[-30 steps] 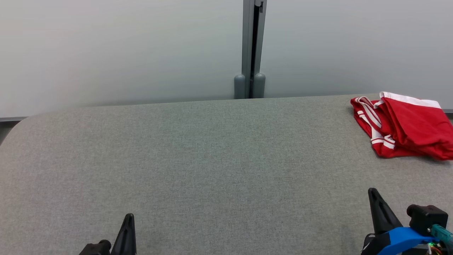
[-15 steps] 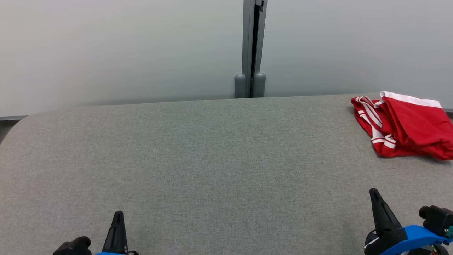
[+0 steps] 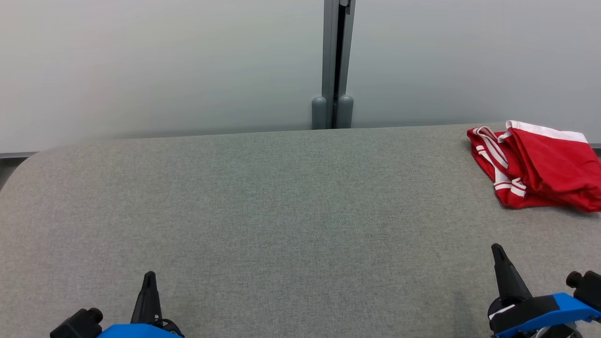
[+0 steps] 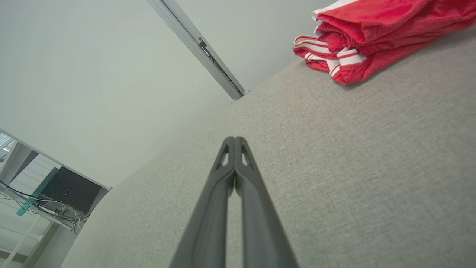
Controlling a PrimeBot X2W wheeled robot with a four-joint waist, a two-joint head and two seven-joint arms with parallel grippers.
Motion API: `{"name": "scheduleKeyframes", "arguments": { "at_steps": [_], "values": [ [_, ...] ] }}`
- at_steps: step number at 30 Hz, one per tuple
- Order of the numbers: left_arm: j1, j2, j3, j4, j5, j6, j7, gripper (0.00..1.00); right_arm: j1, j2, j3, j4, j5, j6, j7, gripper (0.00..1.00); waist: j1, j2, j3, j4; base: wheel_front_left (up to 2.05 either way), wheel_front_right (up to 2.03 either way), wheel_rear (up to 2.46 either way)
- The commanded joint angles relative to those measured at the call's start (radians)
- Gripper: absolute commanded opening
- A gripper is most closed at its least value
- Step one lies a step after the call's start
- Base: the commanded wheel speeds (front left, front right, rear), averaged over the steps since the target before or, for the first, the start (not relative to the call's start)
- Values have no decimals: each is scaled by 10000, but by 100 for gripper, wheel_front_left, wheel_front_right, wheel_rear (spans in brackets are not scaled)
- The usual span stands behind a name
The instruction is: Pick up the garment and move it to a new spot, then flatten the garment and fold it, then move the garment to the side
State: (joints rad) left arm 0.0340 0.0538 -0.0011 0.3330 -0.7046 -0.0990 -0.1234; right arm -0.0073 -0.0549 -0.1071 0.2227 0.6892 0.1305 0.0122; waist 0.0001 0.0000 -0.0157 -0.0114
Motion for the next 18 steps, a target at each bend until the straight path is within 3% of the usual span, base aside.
{"name": "scheduleKeyframes", "arguments": {
  "at_steps": [1,18],
  "values": [
    [-372,9,113,-185,-356,-66,93,0,-316,-16,-24,-96,402,1,45,0,-1,0,3,2,0,0,0],
    [-660,-1,386,-372,-2549,-135,676,0,-514,-2,-41,-24,2627,2,292,0,-1,0,37,22,0,0,0]
  ]
}}
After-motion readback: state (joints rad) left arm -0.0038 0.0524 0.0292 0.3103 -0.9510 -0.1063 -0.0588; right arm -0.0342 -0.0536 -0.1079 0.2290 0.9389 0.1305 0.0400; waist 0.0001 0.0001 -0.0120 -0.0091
